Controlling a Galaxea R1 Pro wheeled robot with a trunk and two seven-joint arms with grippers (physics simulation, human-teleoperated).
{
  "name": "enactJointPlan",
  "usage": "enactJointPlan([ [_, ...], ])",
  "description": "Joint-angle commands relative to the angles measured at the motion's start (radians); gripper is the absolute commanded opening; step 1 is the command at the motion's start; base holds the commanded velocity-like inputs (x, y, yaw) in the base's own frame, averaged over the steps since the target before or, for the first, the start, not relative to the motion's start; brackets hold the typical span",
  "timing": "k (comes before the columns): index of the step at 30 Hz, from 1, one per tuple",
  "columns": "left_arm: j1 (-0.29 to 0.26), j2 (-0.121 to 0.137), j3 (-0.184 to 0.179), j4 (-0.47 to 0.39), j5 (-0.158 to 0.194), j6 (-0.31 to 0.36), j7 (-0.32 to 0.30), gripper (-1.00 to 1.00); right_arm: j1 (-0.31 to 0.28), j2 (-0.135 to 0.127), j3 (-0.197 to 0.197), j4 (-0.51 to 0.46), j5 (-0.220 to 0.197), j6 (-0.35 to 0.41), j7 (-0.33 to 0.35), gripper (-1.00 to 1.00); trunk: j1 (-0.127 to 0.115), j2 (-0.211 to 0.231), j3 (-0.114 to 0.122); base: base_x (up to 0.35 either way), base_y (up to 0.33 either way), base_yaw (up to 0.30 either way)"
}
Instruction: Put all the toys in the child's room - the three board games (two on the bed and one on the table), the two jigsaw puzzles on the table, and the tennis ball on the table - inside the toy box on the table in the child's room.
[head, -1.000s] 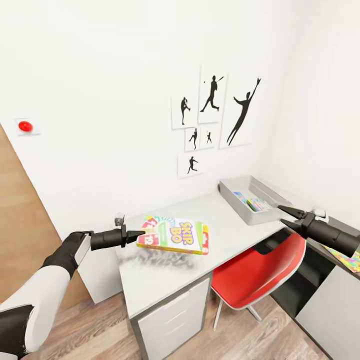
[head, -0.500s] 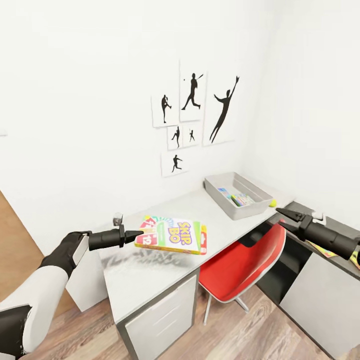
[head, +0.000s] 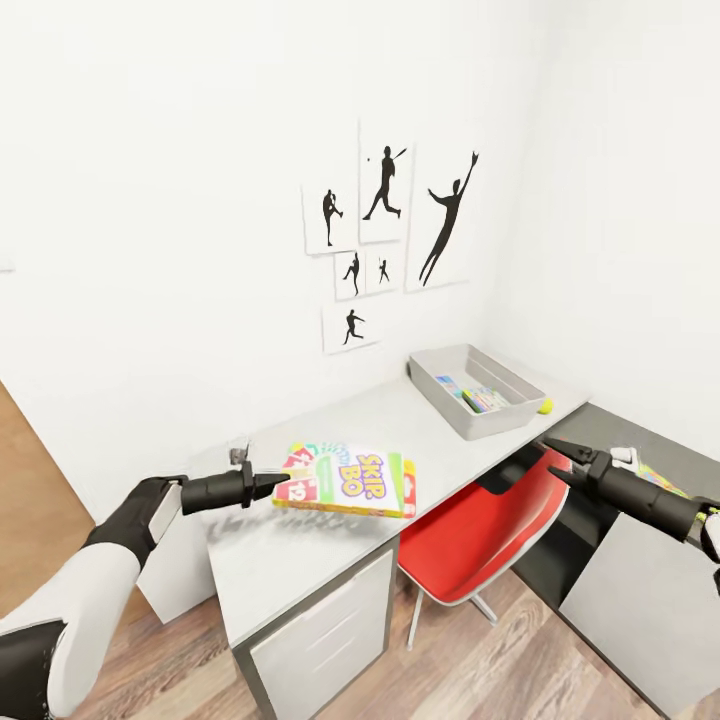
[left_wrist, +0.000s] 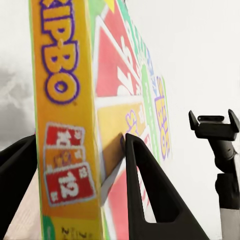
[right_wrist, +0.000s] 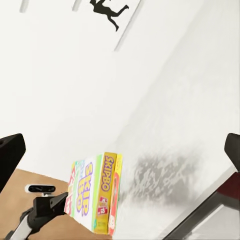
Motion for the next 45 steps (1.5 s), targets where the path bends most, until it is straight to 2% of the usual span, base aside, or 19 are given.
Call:
enactJointPlan([
  [1, 0.005, 0.006, -0.005, 0.006, 0.001, 0.001, -0.005, -1.00, 0.005, 0.006, 0.004, 0.006, 0.015, 0.004, 0.015, 1.00, 0.000, -0.002, -0.002, 0.000, 0.000, 0.000],
  [4, 0.022, 0.023, -0.028, 0.024, -0.033, -0.018, -0.021, -1.00, 0.022, 0.023, 0.017, 0.023, 0.025, 0.004, 0.024, 1.00, 0.000, -0.002, -0.002, 0.000, 0.000, 0.000],
  [10, 0.057, 0.058, -0.070, 0.026, -0.099, -0.021, -0.029, -1.00, 0.056, 0.057, 0.019, 0.057, 0.024, 0.004, 0.031, 1.00, 0.000, -0.002, -0.002, 0.000, -0.106, 0.000],
  [14, 0.079, 0.081, -0.071, 0.022, -0.100, -0.021, -0.030, -1.00, 0.066, 0.078, 0.017, 0.059, 0.019, 0.004, 0.033, 1.00, 0.000, -0.002, -0.002, 0.000, -0.142, 0.000],
  [21, 0.119, 0.104, -0.074, -0.015, -0.100, -0.021, -0.056, -1.00, 0.066, 0.076, 0.016, 0.058, 0.016, 0.004, 0.034, 1.00, 0.000, -0.002, -0.002, 0.000, -0.017, 0.000],
  [27, 0.133, 0.125, -0.072, -0.021, -0.102, -0.019, -0.090, -1.00, 0.067, 0.078, 0.018, 0.059, 0.015, 0.004, 0.035, 1.00, -0.023, 0.040, 0.017, 0.000, -0.001, 0.000],
  [28, 0.133, 0.128, -0.072, -0.024, -0.102, -0.018, -0.201, -1.00, 0.066, 0.078, 0.018, 0.059, 0.015, 0.004, 0.035, 1.00, -0.027, 0.047, 0.020, 0.000, 0.000, 0.000],
  [34, 0.133, 0.142, -0.068, -0.043, -0.100, -0.011, -0.212, -1.00, 0.067, 0.079, 0.018, 0.059, 0.016, 0.004, 0.035, 1.00, -0.050, 0.089, 0.039, 0.000, 0.000, 0.000],
  [41, 0.131, 0.151, -0.067, -0.232, -0.099, 0.099, -0.214, -1.00, 0.067, 0.078, 0.017, 0.059, 0.017, 0.004, 0.035, 1.00, -0.076, 0.138, 0.061, 0.000, 0.000, 0.000],
  [45, 0.115, 0.151, -0.065, -0.266, -0.098, 0.121, -0.214, -1.00, 0.067, 0.078, 0.016, 0.059, 0.017, 0.004, 0.036, 1.00, -0.092, 0.166, 0.074, 0.000, 0.000, 0.000],
])
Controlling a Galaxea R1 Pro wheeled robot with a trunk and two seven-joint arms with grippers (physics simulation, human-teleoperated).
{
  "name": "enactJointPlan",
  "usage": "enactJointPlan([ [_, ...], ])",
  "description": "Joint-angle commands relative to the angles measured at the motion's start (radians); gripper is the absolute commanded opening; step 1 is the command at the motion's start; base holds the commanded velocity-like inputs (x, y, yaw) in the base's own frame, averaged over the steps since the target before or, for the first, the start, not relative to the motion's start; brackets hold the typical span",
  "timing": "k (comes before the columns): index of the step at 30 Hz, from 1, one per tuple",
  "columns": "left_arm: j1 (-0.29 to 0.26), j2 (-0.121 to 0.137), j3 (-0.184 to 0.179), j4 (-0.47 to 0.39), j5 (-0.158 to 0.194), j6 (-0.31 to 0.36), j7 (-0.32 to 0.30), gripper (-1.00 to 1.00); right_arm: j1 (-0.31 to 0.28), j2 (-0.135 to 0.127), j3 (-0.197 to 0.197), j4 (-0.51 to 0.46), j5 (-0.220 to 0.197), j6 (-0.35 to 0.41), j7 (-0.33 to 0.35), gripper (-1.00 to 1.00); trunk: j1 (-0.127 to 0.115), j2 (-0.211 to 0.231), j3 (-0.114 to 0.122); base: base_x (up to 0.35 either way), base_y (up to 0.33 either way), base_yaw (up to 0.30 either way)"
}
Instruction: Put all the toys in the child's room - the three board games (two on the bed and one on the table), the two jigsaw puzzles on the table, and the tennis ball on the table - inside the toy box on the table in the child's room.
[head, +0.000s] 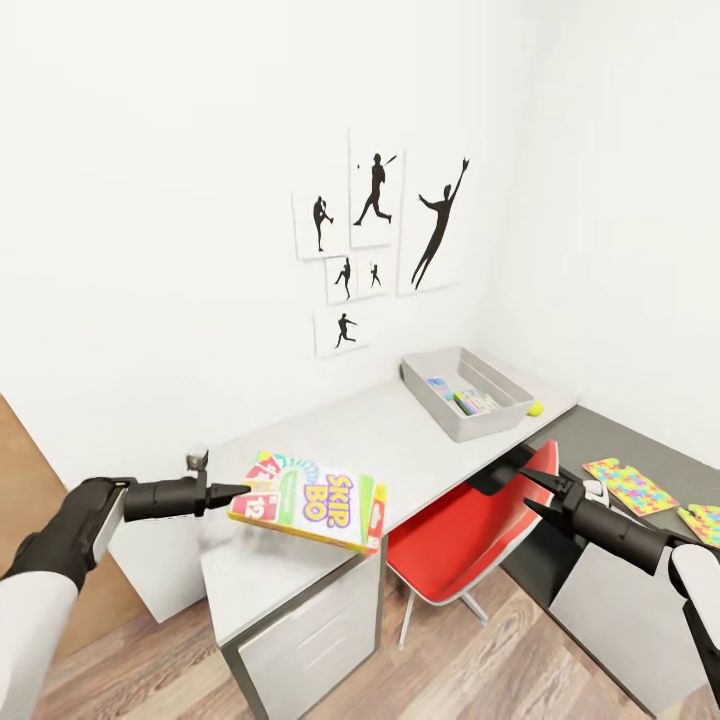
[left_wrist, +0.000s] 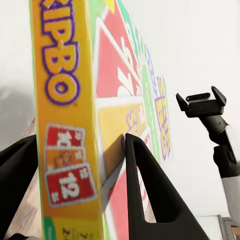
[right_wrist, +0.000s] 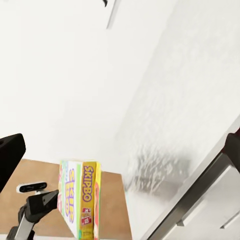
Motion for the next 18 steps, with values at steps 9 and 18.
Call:
enactJointPlan([
  [9, -0.028, -0.004, 0.001, -0.014, 0.003, 0.015, -0.040, -1.00, 0.001, -0.005, -0.005, 0.000, 0.009, 0.004, 0.011, 1.00, -0.027, 0.048, 0.026, 0.000, 0.000, -0.103],
  [18, -0.043, -0.003, -0.004, -0.016, -0.001, 0.012, -0.088, -1.00, 0.002, -0.006, -0.007, 0.002, 0.013, 0.004, 0.080, 1.00, -0.027, 0.048, 0.036, 0.000, 0.000, -0.197],
])
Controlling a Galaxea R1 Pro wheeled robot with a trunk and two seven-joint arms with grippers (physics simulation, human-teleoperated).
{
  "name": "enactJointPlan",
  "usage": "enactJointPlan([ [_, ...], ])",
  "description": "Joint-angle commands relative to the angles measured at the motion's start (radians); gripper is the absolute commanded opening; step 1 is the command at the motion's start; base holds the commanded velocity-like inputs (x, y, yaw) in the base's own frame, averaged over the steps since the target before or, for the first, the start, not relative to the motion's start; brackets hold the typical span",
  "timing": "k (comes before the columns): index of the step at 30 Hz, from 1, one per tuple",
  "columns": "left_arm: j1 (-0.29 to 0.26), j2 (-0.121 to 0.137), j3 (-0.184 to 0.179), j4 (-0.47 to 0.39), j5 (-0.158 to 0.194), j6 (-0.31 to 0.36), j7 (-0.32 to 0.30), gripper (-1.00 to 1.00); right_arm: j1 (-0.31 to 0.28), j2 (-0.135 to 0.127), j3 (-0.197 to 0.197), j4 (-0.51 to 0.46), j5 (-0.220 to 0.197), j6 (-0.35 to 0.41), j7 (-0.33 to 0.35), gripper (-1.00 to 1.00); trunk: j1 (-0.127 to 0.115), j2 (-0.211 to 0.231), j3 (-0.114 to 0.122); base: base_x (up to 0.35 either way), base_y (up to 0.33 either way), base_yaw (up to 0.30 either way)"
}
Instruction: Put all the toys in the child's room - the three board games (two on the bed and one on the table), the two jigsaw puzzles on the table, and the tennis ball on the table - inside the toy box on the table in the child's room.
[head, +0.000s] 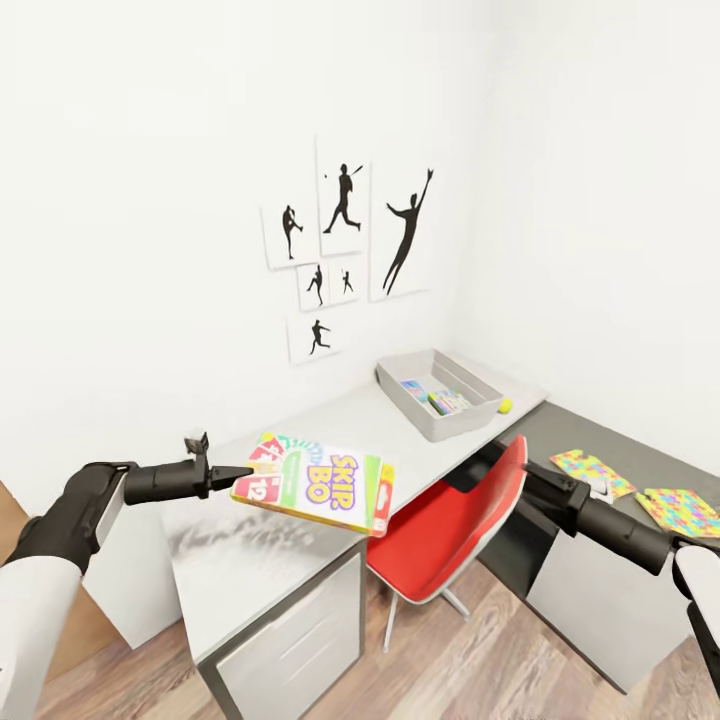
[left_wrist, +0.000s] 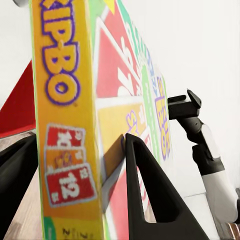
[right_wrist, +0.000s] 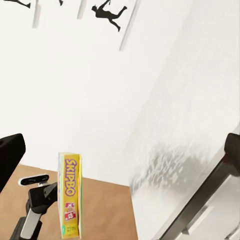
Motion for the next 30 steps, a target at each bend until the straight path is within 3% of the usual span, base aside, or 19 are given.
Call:
enactJointPlan([
  [1, 0.000, 0.001, -0.001, 0.000, 0.001, 0.009, -0.004, -1.00, -0.002, 0.000, -0.002, 0.001, 0.008, 0.004, 0.010, 1.00, 0.001, -0.002, -0.001, 0.000, 0.000, -0.199],
  [10, 0.000, 0.001, -0.001, 0.000, 0.005, 0.003, -0.005, -1.00, -0.002, 0.000, -0.002, 0.010, 0.011, 0.004, 0.015, 1.00, 0.001, -0.002, 0.007, 0.008, -0.115, -0.140],
  [18, 0.000, 0.001, 0.002, 0.000, 0.005, 0.002, -0.005, -1.00, -0.002, 0.004, -0.002, 0.010, 0.013, 0.004, 0.016, 1.00, 0.001, -0.002, 0.007, 0.130, -0.114, -0.002],
  [30, 0.000, 0.000, -0.002, -0.029, 0.005, 0.002, -0.005, -1.00, -0.002, 0.005, -0.002, 0.010, 0.013, 0.004, 0.016, 1.00, 0.001, -0.002, 0.017, 0.127, -0.275, 0.072],
])
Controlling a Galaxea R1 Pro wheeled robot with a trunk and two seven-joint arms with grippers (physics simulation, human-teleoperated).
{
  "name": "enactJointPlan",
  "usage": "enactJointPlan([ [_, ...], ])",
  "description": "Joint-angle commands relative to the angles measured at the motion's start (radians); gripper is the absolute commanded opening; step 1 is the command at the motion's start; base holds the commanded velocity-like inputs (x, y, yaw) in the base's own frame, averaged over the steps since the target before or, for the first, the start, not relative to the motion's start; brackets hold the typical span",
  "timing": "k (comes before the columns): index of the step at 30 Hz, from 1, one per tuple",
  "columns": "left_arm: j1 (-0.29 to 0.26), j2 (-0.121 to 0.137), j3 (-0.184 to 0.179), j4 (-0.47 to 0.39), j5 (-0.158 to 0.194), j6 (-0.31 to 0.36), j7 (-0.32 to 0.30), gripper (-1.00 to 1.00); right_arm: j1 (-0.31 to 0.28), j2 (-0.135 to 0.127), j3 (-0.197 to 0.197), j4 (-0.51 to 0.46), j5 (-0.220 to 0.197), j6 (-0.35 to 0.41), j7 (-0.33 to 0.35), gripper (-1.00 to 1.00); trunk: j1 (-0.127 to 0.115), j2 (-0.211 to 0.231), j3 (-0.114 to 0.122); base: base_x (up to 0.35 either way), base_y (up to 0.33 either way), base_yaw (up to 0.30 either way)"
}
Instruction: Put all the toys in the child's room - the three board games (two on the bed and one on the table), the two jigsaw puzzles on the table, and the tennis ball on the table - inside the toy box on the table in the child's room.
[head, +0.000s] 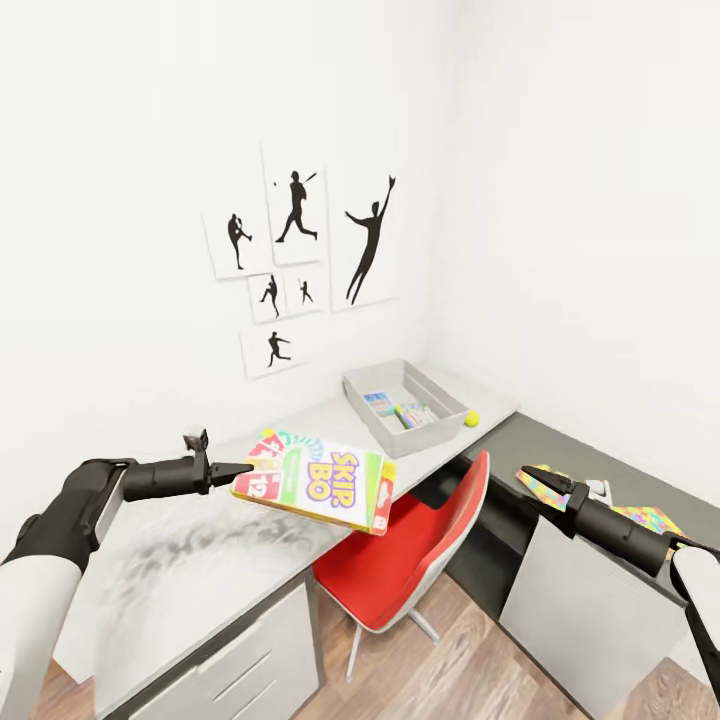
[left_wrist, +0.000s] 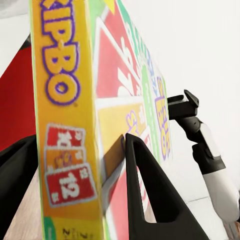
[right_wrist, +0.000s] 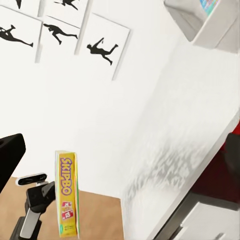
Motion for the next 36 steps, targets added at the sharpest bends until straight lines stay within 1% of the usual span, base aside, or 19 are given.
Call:
enactJointPlan([
  [1, -0.001, 0.000, 0.000, -0.009, 0.000, 0.011, -0.004, -1.00, -0.001, 0.000, -0.002, 0.001, 0.007, 0.004, 0.008, 1.00, 0.001, -0.002, -0.002, 0.220, -0.224, 0.034],
  [6, -0.001, 0.000, -0.001, -0.024, 0.000, 0.012, -0.004, -1.00, -0.001, 0.000, -0.002, 0.002, 0.006, 0.004, 0.009, 1.00, 0.001, -0.002, -0.001, 0.274, -0.153, -0.039],
  [19, -0.001, 0.000, -0.001, -0.026, 0.001, 0.014, -0.004, -1.00, -0.001, 0.001, -0.002, 0.002, 0.005, 0.004, 0.010, 1.00, 0.001, -0.002, 0.000, 0.308, -0.146, -0.053],
  [26, -0.001, 0.000, -0.002, -0.026, 0.000, 0.013, -0.004, -1.00, -0.001, 0.002, -0.002, 0.002, 0.005, 0.004, 0.010, 1.00, 0.001, -0.002, 0.000, 0.294, -0.197, -0.177],
  [36, 0.001, -0.002, -0.002, -0.026, 0.000, 0.013, -0.004, -1.00, -0.001, 0.003, -0.002, 0.002, 0.006, 0.004, 0.010, 1.00, 0.001, -0.002, -0.001, 0.264, -0.237, -0.018],
])
